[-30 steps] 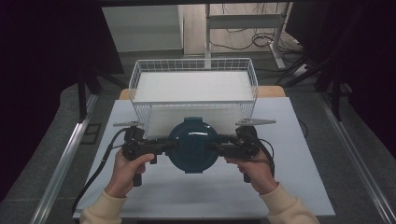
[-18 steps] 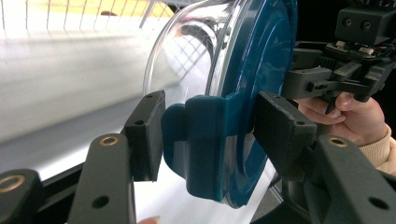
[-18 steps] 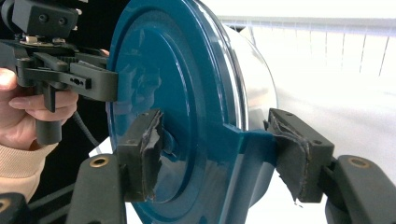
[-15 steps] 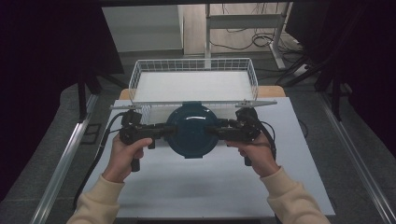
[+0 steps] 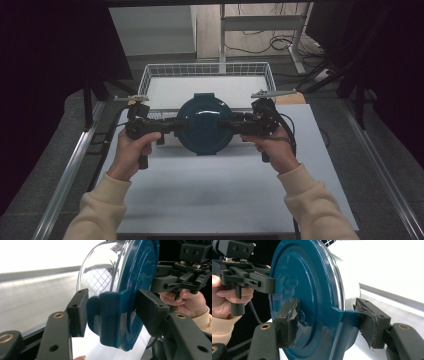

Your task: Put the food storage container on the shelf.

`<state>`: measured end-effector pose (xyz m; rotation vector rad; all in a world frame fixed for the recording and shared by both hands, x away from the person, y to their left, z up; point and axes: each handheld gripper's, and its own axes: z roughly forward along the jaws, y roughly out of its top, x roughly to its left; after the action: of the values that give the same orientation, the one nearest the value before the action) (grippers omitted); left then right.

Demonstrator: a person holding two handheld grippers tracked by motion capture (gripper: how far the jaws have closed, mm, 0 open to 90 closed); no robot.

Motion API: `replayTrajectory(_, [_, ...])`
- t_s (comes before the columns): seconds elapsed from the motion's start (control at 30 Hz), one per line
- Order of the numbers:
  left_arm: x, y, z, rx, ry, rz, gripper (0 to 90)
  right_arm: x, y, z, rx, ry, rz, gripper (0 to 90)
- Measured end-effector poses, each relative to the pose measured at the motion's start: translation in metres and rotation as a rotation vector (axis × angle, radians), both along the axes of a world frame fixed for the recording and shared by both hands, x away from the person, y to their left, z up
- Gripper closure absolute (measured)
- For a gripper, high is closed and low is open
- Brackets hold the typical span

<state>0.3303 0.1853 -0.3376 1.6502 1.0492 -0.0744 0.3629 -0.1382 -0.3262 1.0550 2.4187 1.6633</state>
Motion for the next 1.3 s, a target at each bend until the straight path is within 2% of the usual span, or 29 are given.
replayTrajectory(0.2, [0.008,-0.001,0.013,0.010,-0.019,0.002,45.0,0.008,-0.001,0.011,0.009,-0.006,-0.004,37.1])
replayTrajectory(0.5, [0.023,-0.001,0.027,-0.003,-0.037,0.002,45.0,0.022,-0.001,0.030,-0.006,-0.022,-0.002,37.1])
replayTrajectory(0.77, [0.038,0.000,0.036,-0.002,-0.044,-0.003,45.2,0.039,0.000,0.043,-0.020,-0.018,0.007,37.2])
replayTrajectory(1.0, [0.053,0.004,0.045,-0.008,-0.036,0.000,45.2,0.053,0.003,0.052,-0.021,-0.015,0.004,37.2])
replayTrajectory(1.3, [0.077,0.005,0.050,-0.015,-0.005,0.006,44.4,0.076,0.007,0.061,-0.027,-0.019,-0.003,37.2])
